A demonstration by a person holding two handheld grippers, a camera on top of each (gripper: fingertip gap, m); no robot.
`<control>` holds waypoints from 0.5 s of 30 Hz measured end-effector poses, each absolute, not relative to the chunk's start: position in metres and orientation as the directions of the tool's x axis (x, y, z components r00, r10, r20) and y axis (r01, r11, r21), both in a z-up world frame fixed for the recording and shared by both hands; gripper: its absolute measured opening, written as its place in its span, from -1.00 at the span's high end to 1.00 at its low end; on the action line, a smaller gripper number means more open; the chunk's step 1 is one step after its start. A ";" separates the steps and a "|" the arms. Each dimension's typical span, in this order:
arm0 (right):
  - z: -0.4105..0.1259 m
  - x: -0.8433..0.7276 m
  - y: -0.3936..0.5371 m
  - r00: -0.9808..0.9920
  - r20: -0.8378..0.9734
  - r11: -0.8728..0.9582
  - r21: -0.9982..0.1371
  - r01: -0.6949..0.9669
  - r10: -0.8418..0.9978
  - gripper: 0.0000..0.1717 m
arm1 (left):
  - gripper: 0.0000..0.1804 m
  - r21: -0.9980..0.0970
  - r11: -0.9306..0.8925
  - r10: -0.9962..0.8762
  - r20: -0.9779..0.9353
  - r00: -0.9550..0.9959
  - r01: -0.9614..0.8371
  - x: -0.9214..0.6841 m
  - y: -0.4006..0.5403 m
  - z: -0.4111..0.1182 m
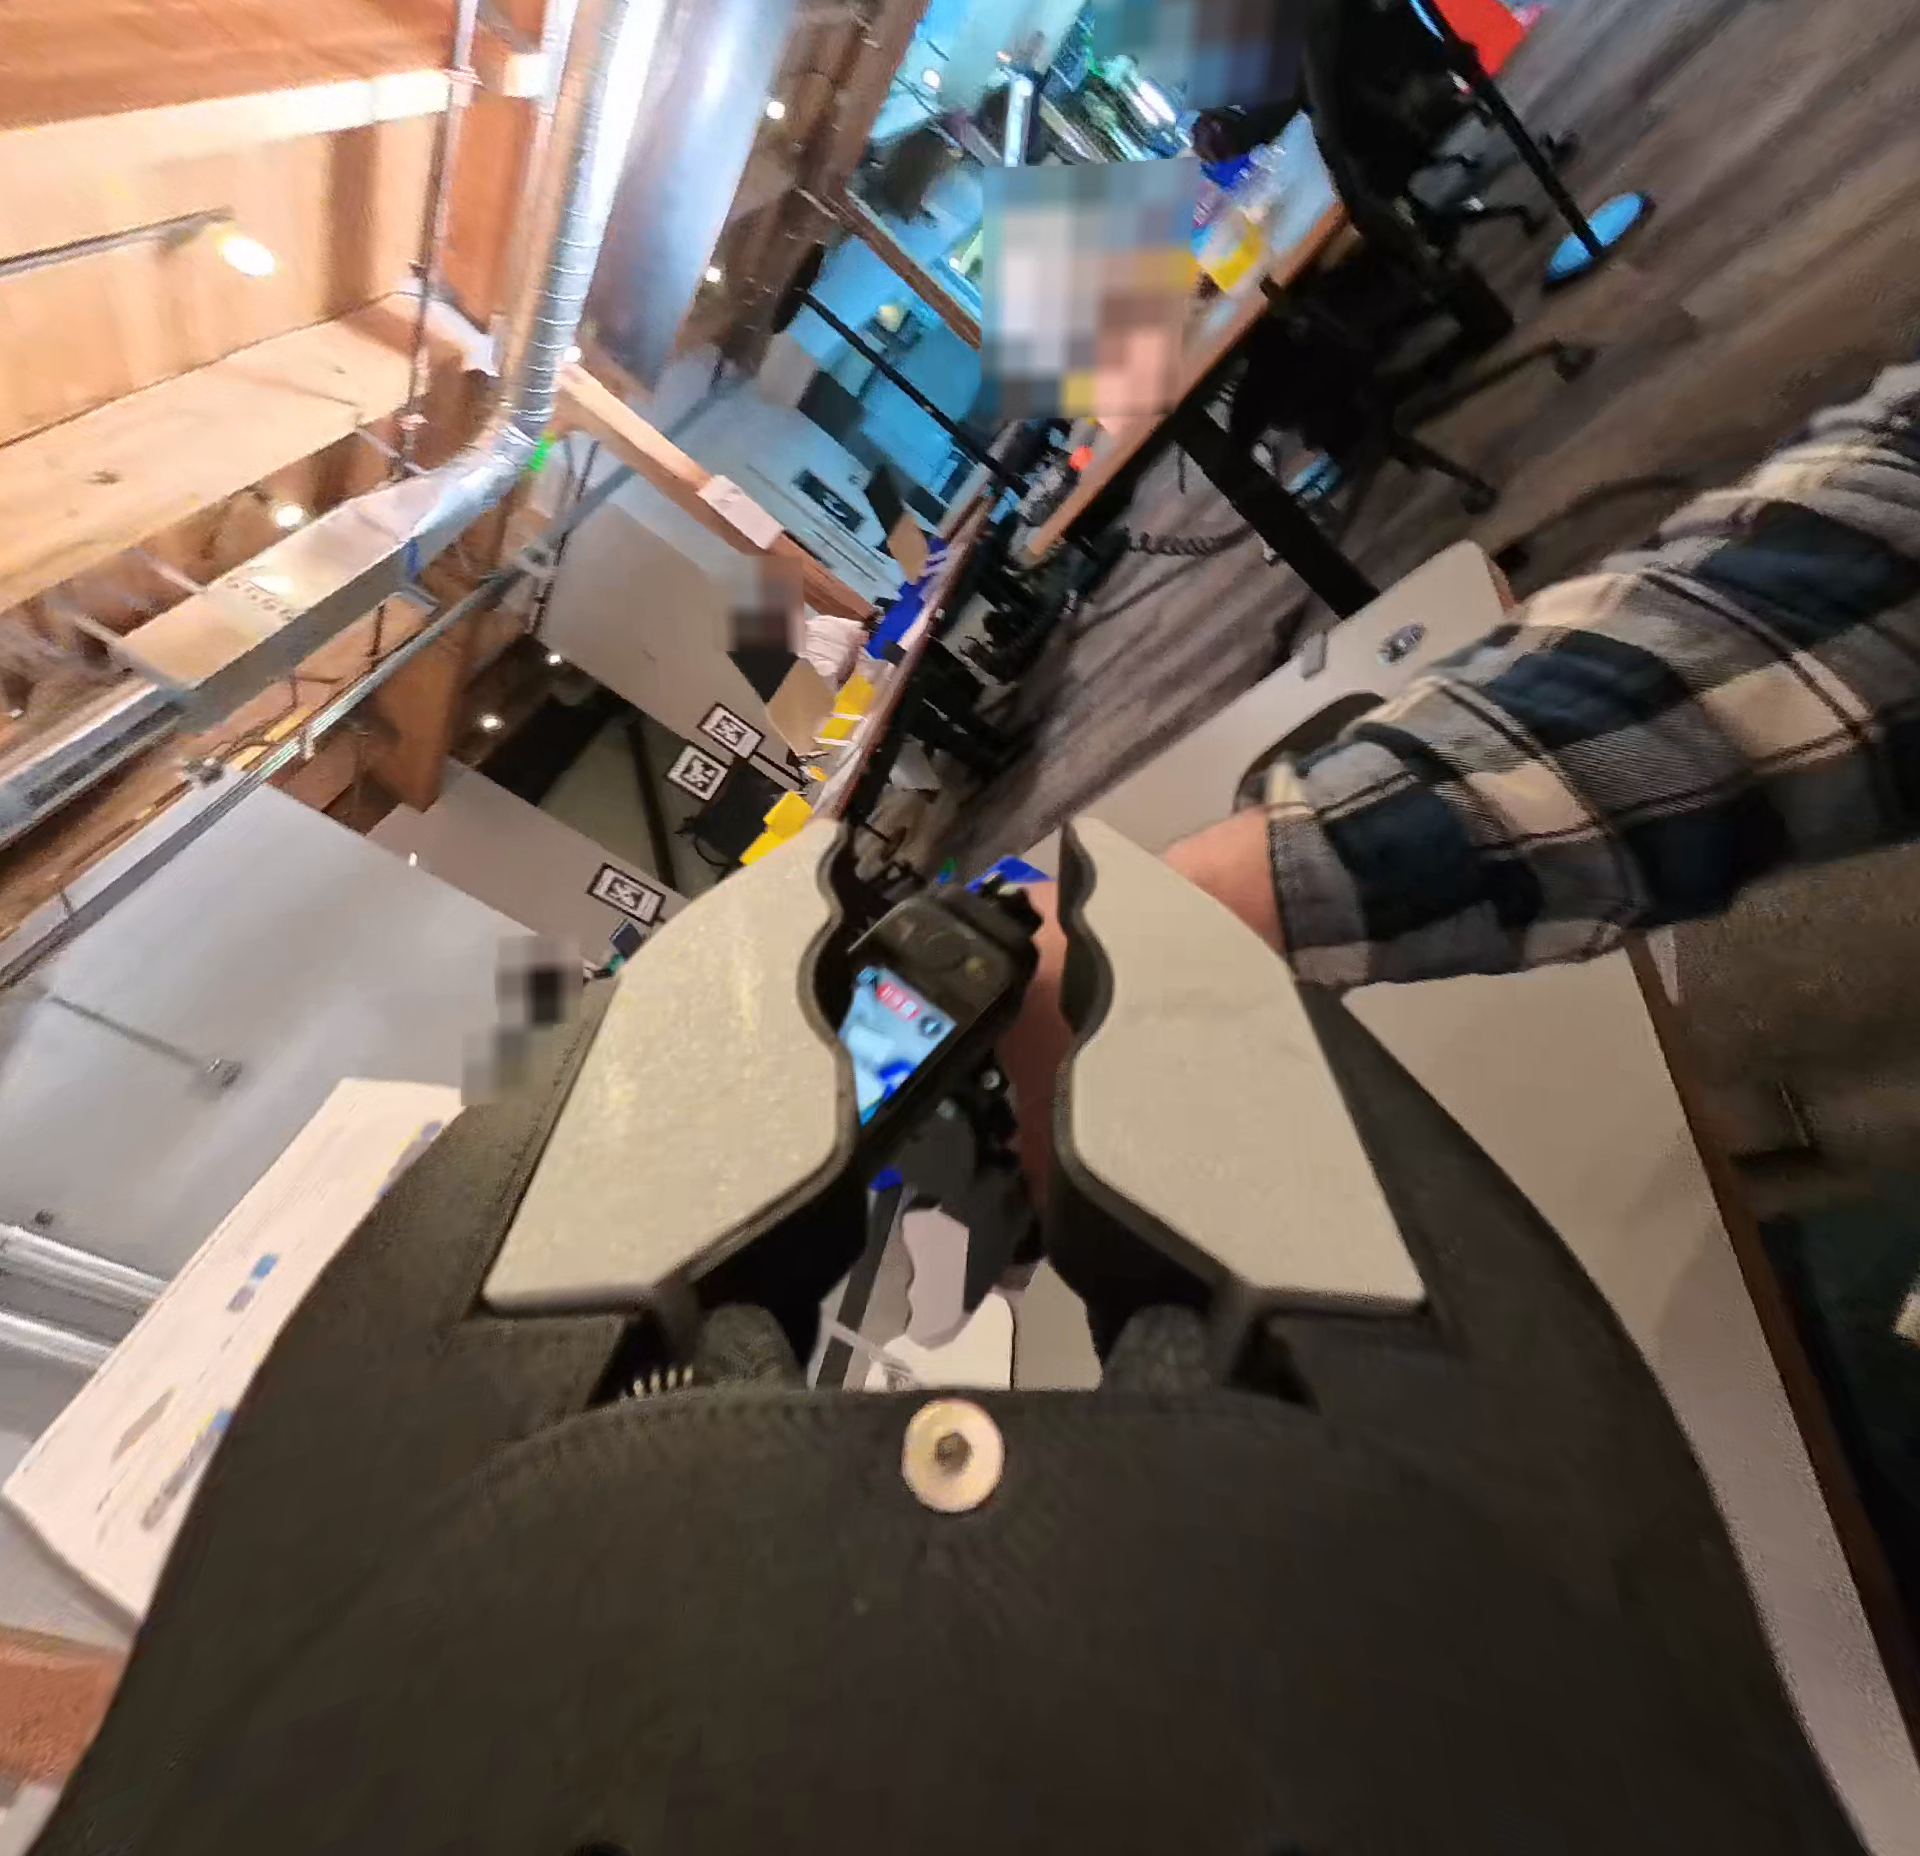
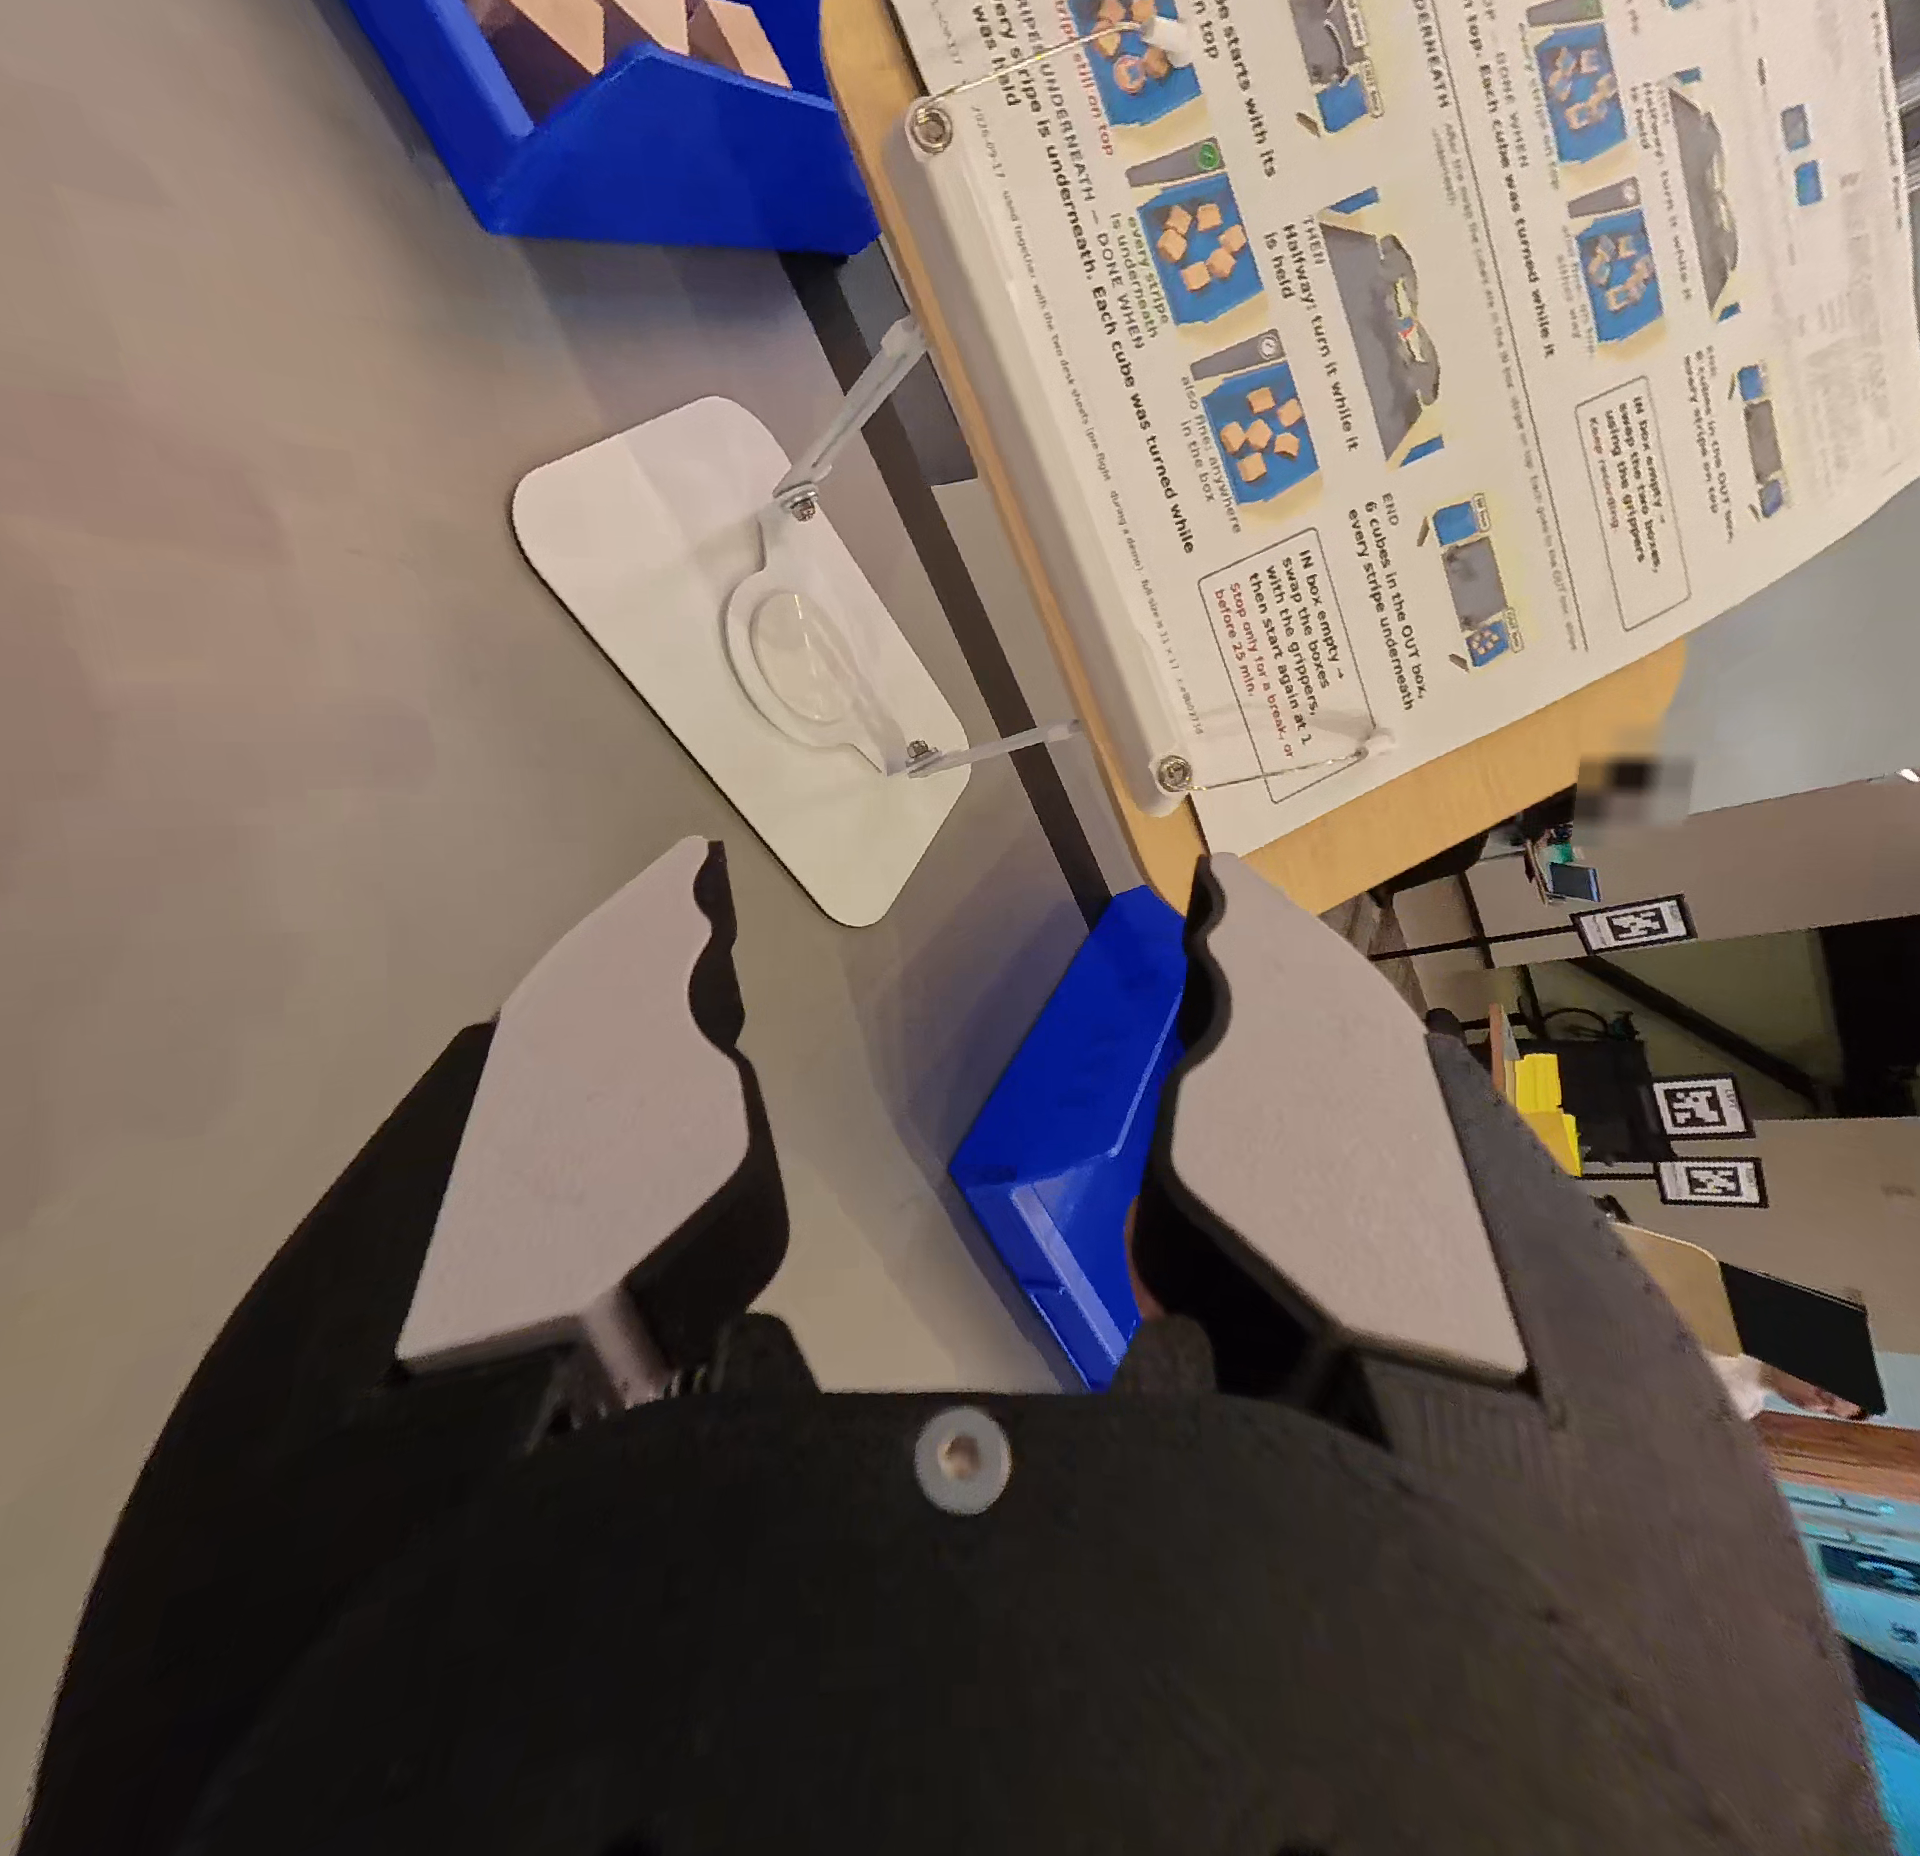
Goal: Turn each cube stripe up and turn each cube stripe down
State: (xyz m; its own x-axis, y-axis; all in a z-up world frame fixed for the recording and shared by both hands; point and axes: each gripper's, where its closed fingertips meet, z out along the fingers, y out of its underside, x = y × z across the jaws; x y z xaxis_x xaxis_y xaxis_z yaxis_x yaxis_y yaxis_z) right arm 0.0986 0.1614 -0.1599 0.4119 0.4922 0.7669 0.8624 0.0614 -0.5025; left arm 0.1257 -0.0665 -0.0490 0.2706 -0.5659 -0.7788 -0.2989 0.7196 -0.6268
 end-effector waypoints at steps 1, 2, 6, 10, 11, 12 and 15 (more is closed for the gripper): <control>-0.158 0.100 0.162 0.427 0.761 0.059 -0.516 0.854 0.489 0.02 | 0.52 -0.644 0.709 -0.568 -0.764 0.307 -0.288 0.118 -0.062 -0.044; -0.155 0.103 0.163 0.444 0.756 0.054 -0.531 0.846 0.481 0.01 | 0.44 -0.655 0.699 -0.557 -0.750 0.356 -0.287 0.110 -0.056 -0.038; -0.133 0.114 0.171 0.554 0.714 0.051 -0.631 0.774 0.429 -0.05 | 0.23 -0.722 0.653 -0.514 -0.645 0.566 -0.229 0.066 -0.028 -0.010; -0.094 0.134 0.184 0.786 0.491 0.080 -0.862 0.501 0.374 -0.10 | 0.02 -0.826 0.542 -0.452 -0.443 0.774 -0.156 0.006 0.025 0.004; -0.083 0.143 0.188 0.832 0.440 0.100 -0.896 0.433 0.338 -0.13 | -0.03 -0.847 0.516 -0.430 -0.384 0.817 -0.126 -0.009 0.039 0.005; -0.074 0.153 0.191 0.870 0.388 0.118 -0.921 0.370 0.304 -0.14 | -0.08 -0.871 0.481 -0.410 -0.325 0.852 -0.101 -0.024 0.053 0.003; -0.054 0.181 0.196 0.939 0.270 0.160 -0.958 0.239 0.214 -0.15 | -0.06 -0.922 0.383 -0.328 -0.197 0.924 -0.061 -0.061 0.094 -0.013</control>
State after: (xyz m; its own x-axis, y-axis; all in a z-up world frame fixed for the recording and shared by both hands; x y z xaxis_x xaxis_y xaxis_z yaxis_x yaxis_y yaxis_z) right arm 0.1809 0.1956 -0.0543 0.9387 0.2144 0.2700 0.2389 0.1602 -0.9577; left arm -0.0609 0.0936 -0.0134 0.9239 -0.3278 -0.1973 -0.0610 0.3828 -0.9218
